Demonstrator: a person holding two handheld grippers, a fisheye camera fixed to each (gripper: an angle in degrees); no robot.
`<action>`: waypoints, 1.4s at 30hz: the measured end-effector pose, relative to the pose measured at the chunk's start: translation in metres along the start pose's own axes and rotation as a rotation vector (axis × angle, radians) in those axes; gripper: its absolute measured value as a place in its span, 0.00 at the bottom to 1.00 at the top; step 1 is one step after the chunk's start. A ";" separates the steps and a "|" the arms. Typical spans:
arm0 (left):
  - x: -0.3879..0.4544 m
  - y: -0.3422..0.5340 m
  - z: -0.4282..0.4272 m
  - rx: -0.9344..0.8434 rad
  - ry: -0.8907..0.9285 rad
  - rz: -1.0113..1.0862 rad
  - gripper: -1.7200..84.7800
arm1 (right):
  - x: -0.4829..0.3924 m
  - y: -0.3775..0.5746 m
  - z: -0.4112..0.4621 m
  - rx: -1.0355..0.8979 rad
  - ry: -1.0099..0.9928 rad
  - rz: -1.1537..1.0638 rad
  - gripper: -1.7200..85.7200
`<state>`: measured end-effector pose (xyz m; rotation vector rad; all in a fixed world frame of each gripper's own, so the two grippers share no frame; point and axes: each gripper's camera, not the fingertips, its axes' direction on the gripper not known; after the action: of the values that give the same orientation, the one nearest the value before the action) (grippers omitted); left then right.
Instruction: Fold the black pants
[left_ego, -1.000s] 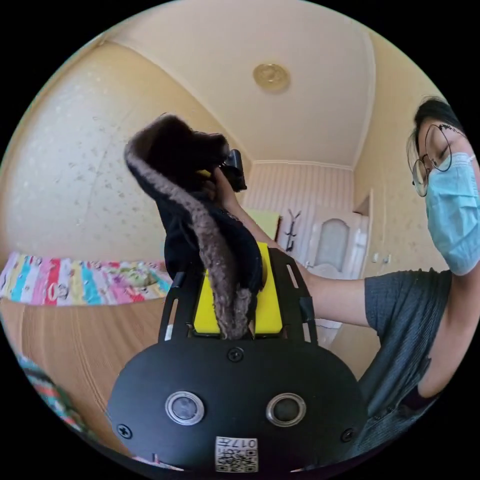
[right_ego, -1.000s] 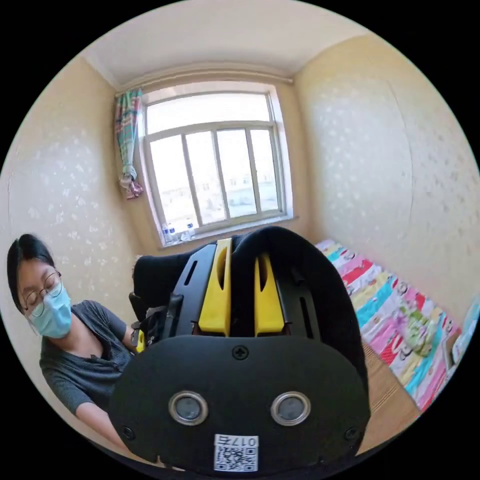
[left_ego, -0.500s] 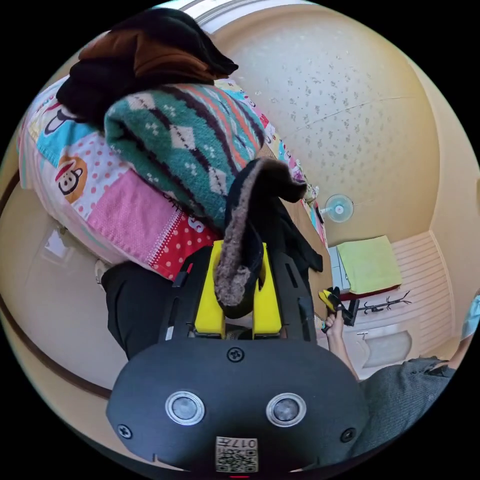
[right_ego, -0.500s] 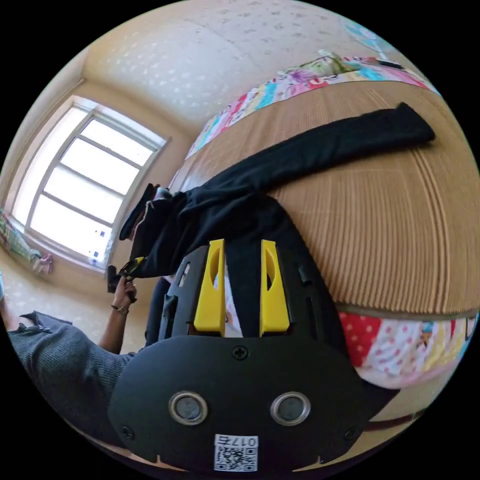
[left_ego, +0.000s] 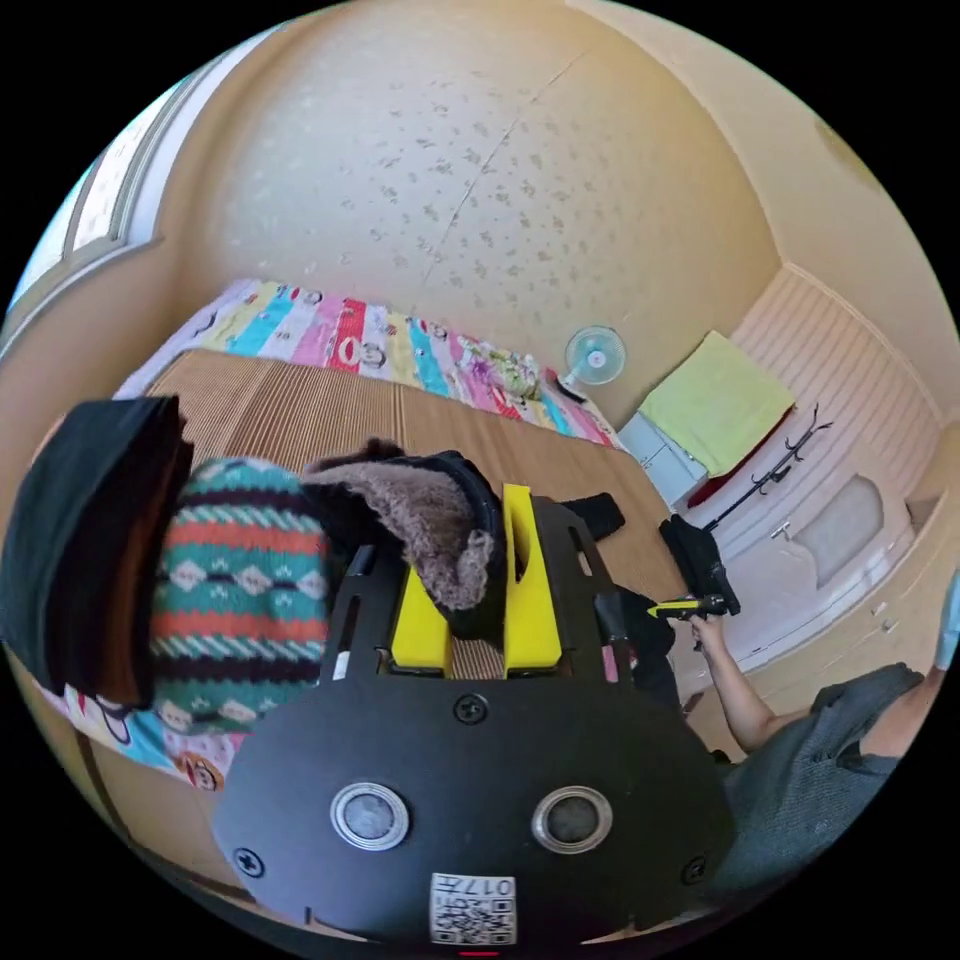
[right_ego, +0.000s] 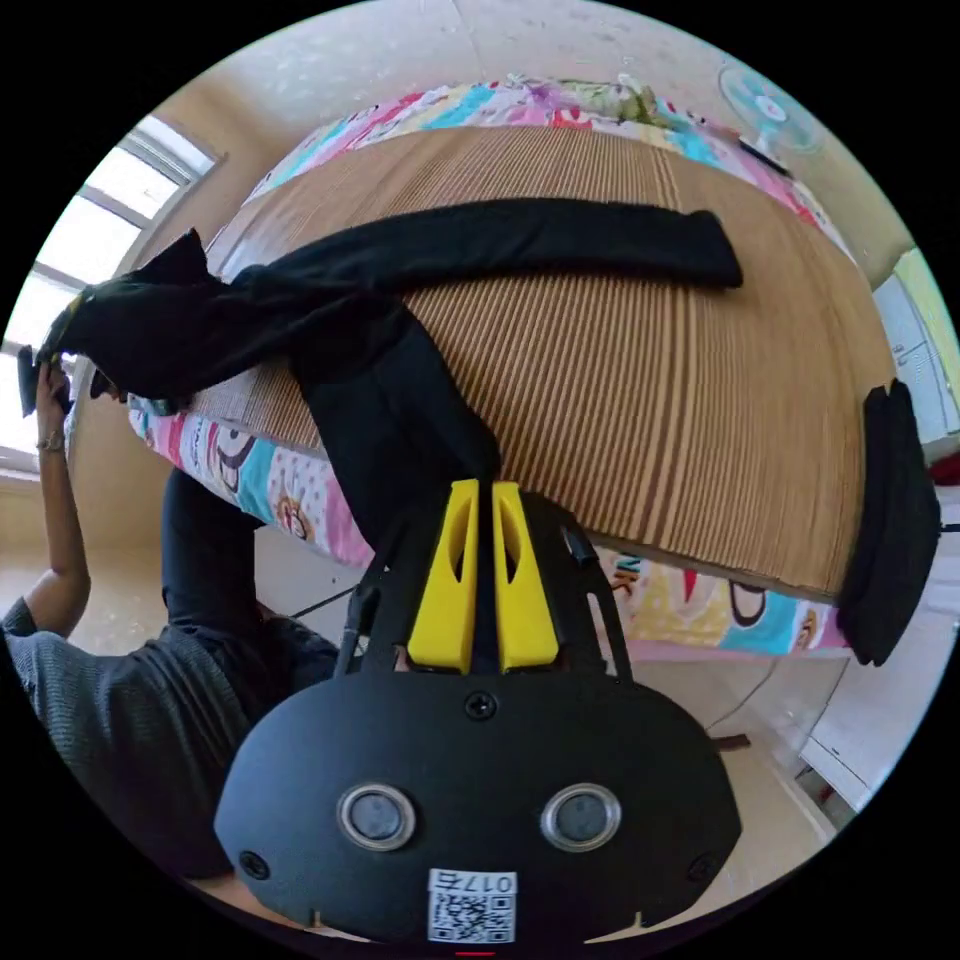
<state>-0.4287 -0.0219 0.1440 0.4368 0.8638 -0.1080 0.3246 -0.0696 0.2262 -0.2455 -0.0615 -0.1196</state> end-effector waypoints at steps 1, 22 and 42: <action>-0.004 -0.004 -0.017 0.043 0.030 0.027 0.09 | 0.003 -0.002 -0.035 0.123 0.081 0.011 0.06; -0.076 0.267 -0.104 0.145 -0.229 -0.514 0.13 | 0.168 0.220 0.034 0.473 -0.508 0.867 0.18; 0.074 0.215 0.189 -0.585 0.385 -0.147 0.10 | 0.206 0.141 -0.029 0.302 -0.002 0.709 0.04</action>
<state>-0.1887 0.1011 0.2656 -0.1641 1.2523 0.0990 0.5479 0.0357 0.1800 0.0445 0.0086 0.5921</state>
